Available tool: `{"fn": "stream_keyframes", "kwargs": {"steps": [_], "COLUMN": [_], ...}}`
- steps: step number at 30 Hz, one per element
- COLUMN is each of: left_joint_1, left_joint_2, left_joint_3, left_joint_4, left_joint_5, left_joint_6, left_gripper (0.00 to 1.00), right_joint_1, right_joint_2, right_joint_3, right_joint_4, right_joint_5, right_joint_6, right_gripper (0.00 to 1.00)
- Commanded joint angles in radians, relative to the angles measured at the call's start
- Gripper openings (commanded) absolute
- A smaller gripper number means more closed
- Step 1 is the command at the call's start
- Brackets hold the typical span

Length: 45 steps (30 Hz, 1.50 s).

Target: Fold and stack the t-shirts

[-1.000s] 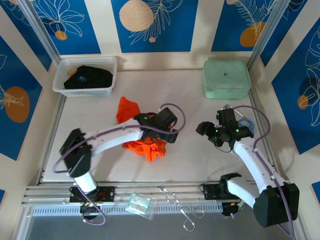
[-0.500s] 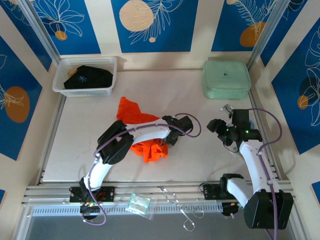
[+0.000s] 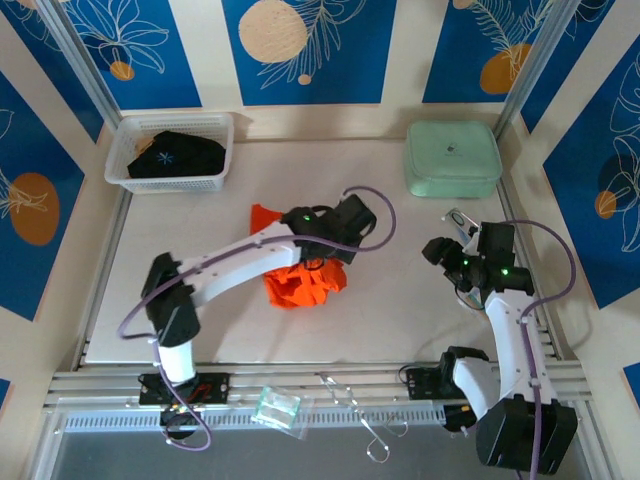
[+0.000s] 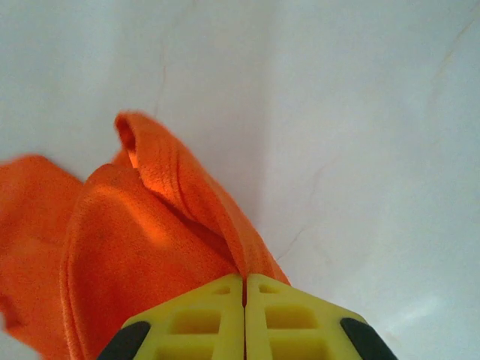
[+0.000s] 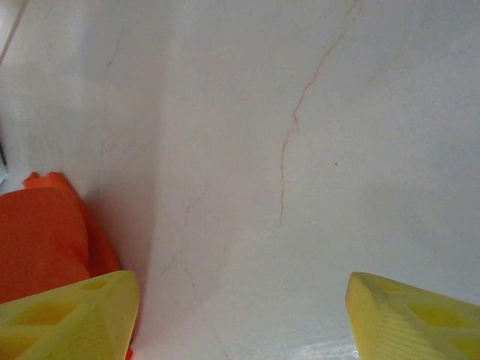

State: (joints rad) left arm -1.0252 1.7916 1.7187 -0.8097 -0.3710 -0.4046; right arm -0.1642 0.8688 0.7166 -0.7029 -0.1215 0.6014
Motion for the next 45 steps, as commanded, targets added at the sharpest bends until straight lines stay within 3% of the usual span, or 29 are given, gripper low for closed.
{"fn": "stream_keyframes", "kwargs": {"steps": [1,7,14,19,26,28,29,31,32,35,40,45], "left_joint_1": [0.006,0.022,0.099,0.238,0.393,0.416,0.424,0.438,0.443,0.449,0.449,0.427], "left_joint_2": [-0.091,-0.197,-0.329,-0.461,-0.496,-0.494,-0.493,-0.494,-0.491,-0.488,-0.490,-0.545], "left_joint_3": [0.050,0.089,-0.005,-0.321,-0.650,-0.703,-0.723,-0.752,-0.754,-0.737,-0.685,-0.783], "left_joint_4": [-0.084,-0.234,-0.382,-0.192,0.048,0.099,0.126,0.172,0.176,0.147,-0.037,-0.167], "left_joint_5": [0.009,-0.077,-0.253,-0.195,-0.211,-0.242,-0.248,-0.255,-0.263,-0.290,-0.260,-0.068], "left_joint_6": [0.032,0.011,-0.080,-0.101,-0.104,-0.100,-0.093,-0.085,-0.086,-0.106,-0.213,-0.410], "left_gripper": [0.00,0.00,0.00,0.00,0.01,0.14,0.25,0.62,0.75,0.99,0.99,1.00], "right_joint_1": [-0.003,0.085,0.435,0.612,0.727,0.753,0.763,0.781,0.787,0.805,0.837,0.902], "right_joint_2": [-0.014,0.007,0.146,0.308,0.492,0.555,0.586,0.657,0.689,0.805,1.013,1.186], "right_joint_3": [-0.014,-0.001,0.077,0.115,0.148,0.177,0.192,0.245,0.270,0.399,0.656,0.881], "right_joint_4": [-0.019,0.033,0.100,0.152,0.224,0.230,0.230,0.227,0.222,0.170,0.073,-0.037], "right_joint_5": [-0.075,-0.163,-0.052,0.031,0.048,0.062,0.069,0.082,0.087,0.129,0.182,0.278], "right_joint_6": [-0.045,-0.057,-0.025,0.005,0.046,0.049,0.049,0.041,0.033,-0.012,-0.203,-0.390], "right_gripper": [0.74,0.74,0.74,0.73,0.72,0.71,0.71,0.71,0.71,0.70,0.65,0.57]}}
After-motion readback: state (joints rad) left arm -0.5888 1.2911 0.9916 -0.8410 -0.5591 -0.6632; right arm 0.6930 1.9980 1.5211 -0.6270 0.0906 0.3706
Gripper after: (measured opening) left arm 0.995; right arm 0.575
